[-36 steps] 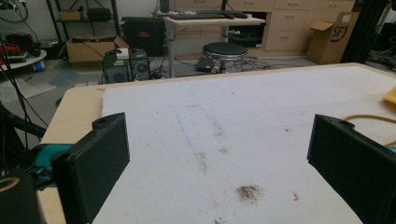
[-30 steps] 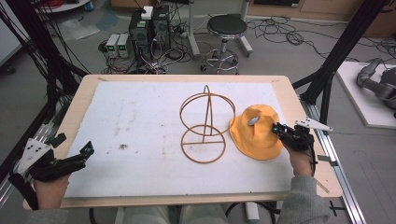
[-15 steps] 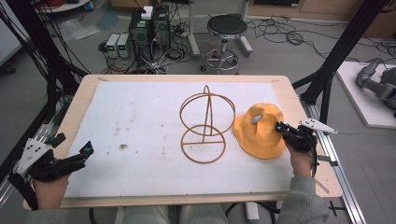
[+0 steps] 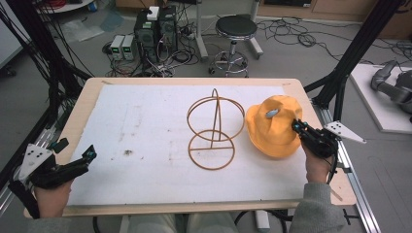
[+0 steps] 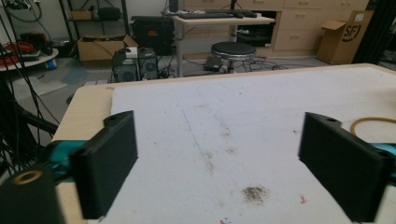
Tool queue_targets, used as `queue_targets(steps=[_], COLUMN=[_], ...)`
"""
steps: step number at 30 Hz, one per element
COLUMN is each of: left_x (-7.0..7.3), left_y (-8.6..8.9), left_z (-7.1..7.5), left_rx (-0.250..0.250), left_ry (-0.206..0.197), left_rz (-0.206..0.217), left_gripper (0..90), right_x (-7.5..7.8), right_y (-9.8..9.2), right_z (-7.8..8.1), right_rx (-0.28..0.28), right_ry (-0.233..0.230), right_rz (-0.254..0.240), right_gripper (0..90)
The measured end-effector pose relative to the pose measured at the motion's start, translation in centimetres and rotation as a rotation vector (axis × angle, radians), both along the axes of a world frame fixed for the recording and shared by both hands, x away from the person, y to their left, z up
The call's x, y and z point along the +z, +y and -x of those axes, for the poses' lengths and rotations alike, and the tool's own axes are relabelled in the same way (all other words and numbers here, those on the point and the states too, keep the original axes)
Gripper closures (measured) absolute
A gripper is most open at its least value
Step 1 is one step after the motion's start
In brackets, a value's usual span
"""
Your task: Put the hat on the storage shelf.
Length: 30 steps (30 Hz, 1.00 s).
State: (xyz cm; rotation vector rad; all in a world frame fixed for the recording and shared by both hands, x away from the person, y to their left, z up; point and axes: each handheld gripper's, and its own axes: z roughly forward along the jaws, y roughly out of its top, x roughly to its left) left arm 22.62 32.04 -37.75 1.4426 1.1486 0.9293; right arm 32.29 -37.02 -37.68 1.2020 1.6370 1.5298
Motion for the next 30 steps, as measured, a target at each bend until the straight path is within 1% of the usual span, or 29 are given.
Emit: queue_targets(steps=[1,4,6,8,9,10,11,12,13,14,15,16,17,18,19,21,22,24,25,26,27,29,30], left_x=[0.0,0.0,0.0,0.0,0.0,0.0,0.0,0.0,-0.1,-0.1,-0.1,-0.1,-0.2,-0.2,-0.2,-0.2,-0.2,-0.2,-0.2,-0.2,-0.2,-0.2,-0.3], left_y=[0.0,0.0,0.0,0.0,-0.1,-0.1,-0.1,0.0,0.0,0.0,0.0,0.0,0.0,0.0,0.0,0.0,0.0,0.0,0.1,0.1,0.2,0.3,0.3], left_z=[0.0,0.0,0.1,0.1,0.1,0.1,0.1,0.1,0.1,0.1,0.1,0.1,0.1,0.1,0.1,0.1,0.1,0.1,0.2,0.2,0.2,0.2,0.2], left_rx=[0.004,-0.001,-0.005,-0.012,-0.012,-0.005,-0.003,-0.007,-0.012,-0.013,-0.012,-0.012,-0.010,-0.011,-0.013,-0.011,-0.002,-0.002,-0.003,-0.001,-0.002,-0.003,-0.004], left_ry=[0.001,-0.004,-0.006,-0.008,-0.009,-0.012,-0.013,-0.013,-0.015,-0.016,-0.017,-0.017,-0.016,-0.014,-0.012,-0.013,-0.017,-0.022,-0.023,-0.026,-0.027,-0.025,-0.024], left_rz=[-0.001,0.002,-0.005,-0.005,-0.007,-0.007,-0.005,-0.004,-0.007,-0.010,-0.013,-0.012,-0.011,-0.013,-0.012,-0.009,-0.010,-0.002,-0.004,-0.002,0.000,-0.001,-0.002], left_gripper=[15.6,15.3,15.1,14.7,14.7,11.3,9.8,9.8,9.8,9.8,9.7,9.0,8.2,8.2,6.3,6.3,2.1,1.7,1.7,1.7,1.7,1.7,1.7], right_x=[0.6,1.6,2.2,2.7,2.7,3.2,3.6,3.6,4.1,4.1,4.4,4.9,5.1,5.1,5.5,5.6,6.0,6.1,6.5,6.5,6.8,7.0,7.2], right_y=[0.1,0.2,0.1,-0.1,-0.1,-0.3,-0.4,-0.4,-0.5,-0.5,-0.5,-0.6,-0.6,-0.6,-0.7,-0.7,-0.5,-0.5,-0.4,-0.4,-0.3,-0.2,-0.1], right_z=[0.3,0.7,1.0,1.3,1.3,1.6,1.8,1.8,2.1,2.1,2.3,2.7,2.9,2.9,3.3,3.5,3.8,3.9,4.1,4.1,4.4,4.5,4.7], right_rx=[0.001,0.011,0.030,0.048,0.048,0.054,0.052,0.052,0.053,0.053,0.051,0.049,0.047,0.047,0.055,0.057,0.060,0.061,0.067,0.067,0.075,0.078,0.083], right_ry=[-0.023,-0.058,-0.076,-0.104,-0.104,-0.124,-0.138,-0.138,-0.162,-0.162,-0.173,-0.198,-0.208,-0.208,-0.226,-0.231,-0.251,-0.257,-0.272,-0.272,-0.286,-0.291,-0.299], right_rz=[-0.006,-0.020,-0.047,-0.089,-0.089,-0.117,-0.127,-0.127,-0.131,-0.131,-0.131,-0.139,-0.145,-0.145,-0.162,-0.164,-0.163,-0.163,-0.170,-0.170,-0.176,-0.180,-0.194], right_gripper=[84.5,84.5,84.5,84.5,84.5,84.5,84.5,84.5,84.5,84.5,84.5,84.5,84.5,84.5,84.5,84.5,84.5,84.5,84.5,84.5,84.6,84.5,84.6])
